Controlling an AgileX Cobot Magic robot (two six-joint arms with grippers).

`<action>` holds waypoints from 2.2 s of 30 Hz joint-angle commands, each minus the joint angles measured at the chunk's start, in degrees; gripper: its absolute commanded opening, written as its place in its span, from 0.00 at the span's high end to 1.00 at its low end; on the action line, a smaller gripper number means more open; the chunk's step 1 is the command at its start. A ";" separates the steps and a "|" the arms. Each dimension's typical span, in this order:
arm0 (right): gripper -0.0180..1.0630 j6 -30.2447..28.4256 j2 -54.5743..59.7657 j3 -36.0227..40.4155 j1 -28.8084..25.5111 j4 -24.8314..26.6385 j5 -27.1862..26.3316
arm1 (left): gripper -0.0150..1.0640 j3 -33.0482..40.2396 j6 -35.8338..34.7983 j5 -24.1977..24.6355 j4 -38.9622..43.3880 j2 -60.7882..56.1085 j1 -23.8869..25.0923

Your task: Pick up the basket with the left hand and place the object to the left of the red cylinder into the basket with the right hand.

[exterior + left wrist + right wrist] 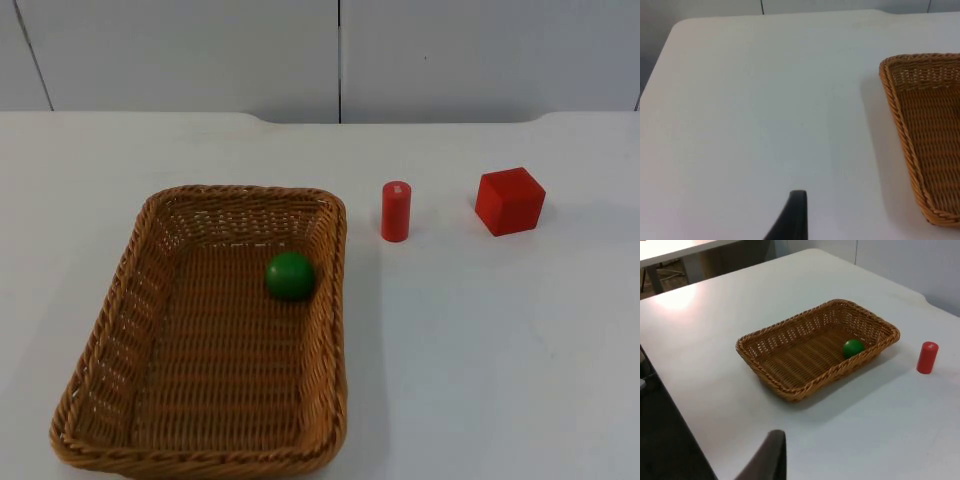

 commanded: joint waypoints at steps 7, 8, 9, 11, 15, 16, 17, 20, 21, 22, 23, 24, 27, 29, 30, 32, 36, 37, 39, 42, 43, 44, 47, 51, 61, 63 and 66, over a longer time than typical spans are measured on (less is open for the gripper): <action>0.01 1.05 -0.19 1.62 -0.08 -0.14 5.61 | 0.16 0.25 -0.50 0.02 0.14 -0.20 -0.15; 0.01 1.04 -0.19 1.62 -0.08 -0.02 5.61 | 0.16 0.25 -0.50 0.02 0.14 -0.20 -0.15; 0.01 1.05 -0.19 1.62 -0.08 -0.13 5.61 | 0.16 0.25 -0.50 0.02 0.14 -0.20 -0.15; 0.01 1.05 -0.19 1.62 -0.08 -0.01 5.61 | 0.16 0.25 -0.50 0.02 0.14 -0.20 -0.15; 0.01 1.05 -0.19 1.62 -0.08 -0.01 5.61 | 0.16 0.25 -0.50 0.02 0.14 -0.20 -0.15; 0.01 1.05 -0.19 1.62 -0.08 -0.01 5.61 | 0.16 0.25 -0.50 0.02 0.14 -0.20 -0.15; 0.01 1.05 -0.19 1.62 -0.08 -0.01 5.61 | 0.16 0.25 -0.50 0.02 0.14 -0.20 -0.15; 0.01 1.05 -0.19 1.62 -0.08 -0.01 5.61 | 0.14 0.25 -0.36 0.02 0.17 -0.20 -0.15; 0.01 1.05 -0.19 1.62 -0.08 -0.01 5.61 | 0.10 0.25 -0.36 0.02 0.17 -0.20 -0.15; 0.01 1.05 -0.19 1.62 -0.08 -0.01 5.61 | 0.10 0.25 -0.36 0.02 0.17 -0.20 -0.15; 0.01 1.05 -0.19 1.62 -0.08 -0.01 5.61 | 0.01 0.25 -0.36 0.02 0.17 -0.20 -0.15; 0.01 1.05 -0.19 1.62 -0.08 0.00 5.61 | 0.01 0.25 -0.36 0.02 0.17 -0.20 -0.15; 0.01 1.05 -0.19 1.62 -0.08 0.00 5.61 | 0.01 0.25 -0.36 0.02 0.17 -0.20 -0.15; 0.01 1.05 -0.19 1.62 -0.08 0.00 5.61 | 0.01 0.25 -0.36 0.02 0.17 -0.20 -0.15; 0.01 1.20 -0.19 1.62 -0.08 0.00 5.61 | 0.01 0.25 -0.36 0.02 0.17 -0.20 -0.15; 0.01 1.62 -0.19 1.62 -0.08 0.00 5.61 | 0.01 0.25 -0.36 0.02 0.17 -0.20 -0.15; 0.01 1.62 -0.19 1.62 -0.08 -0.14 5.61 | 0.01 0.25 -0.36 0.02 0.17 -0.20 -0.15; 0.01 1.62 -0.19 1.62 -0.08 -0.14 5.61 | 0.01 0.25 -0.36 0.02 0.17 -0.20 -0.15; 0.01 1.62 -0.19 1.62 -0.23 -0.14 5.61 | 0.01 0.25 -0.36 0.02 0.17 -0.20 -0.15; 0.01 1.62 -0.19 1.62 -1.16 -0.14 5.61 | 0.01 0.25 -0.36 0.02 0.17 -0.20 -0.15; 0.01 1.62 -0.19 1.62 -1.88 -0.14 5.61 | 0.01 0.25 -0.36 0.02 0.17 -0.20 -0.15; 0.01 1.62 -0.19 1.62 -3.00 -0.14 5.61 | 0.01 0.25 -0.36 0.02 0.17 -0.20 -0.15; 0.01 1.62 -0.19 1.62 -6.32 -0.14 5.61 | 0.01 0.25 -0.36 0.02 0.17 -0.20 -0.15; 0.01 1.62 -0.19 1.62 -16.97 -0.14 5.61 | 0.01 0.25 -0.36 0.02 0.17 -0.20 -0.15; 0.01 1.62 -0.19 1.62 -40.49 -0.14 5.61 | 0.01 0.25 -0.36 0.02 0.17 -0.20 -0.15; 0.01 1.62 -0.19 1.62 -42.29 -0.14 5.61 | 0.01 0.25 -0.36 0.02 0.17 -0.20 -0.15; 0.01 1.62 -0.19 1.62 -48.07 -0.14 5.61 | 0.01 0.25 -0.36 0.02 0.17 -0.20 -0.15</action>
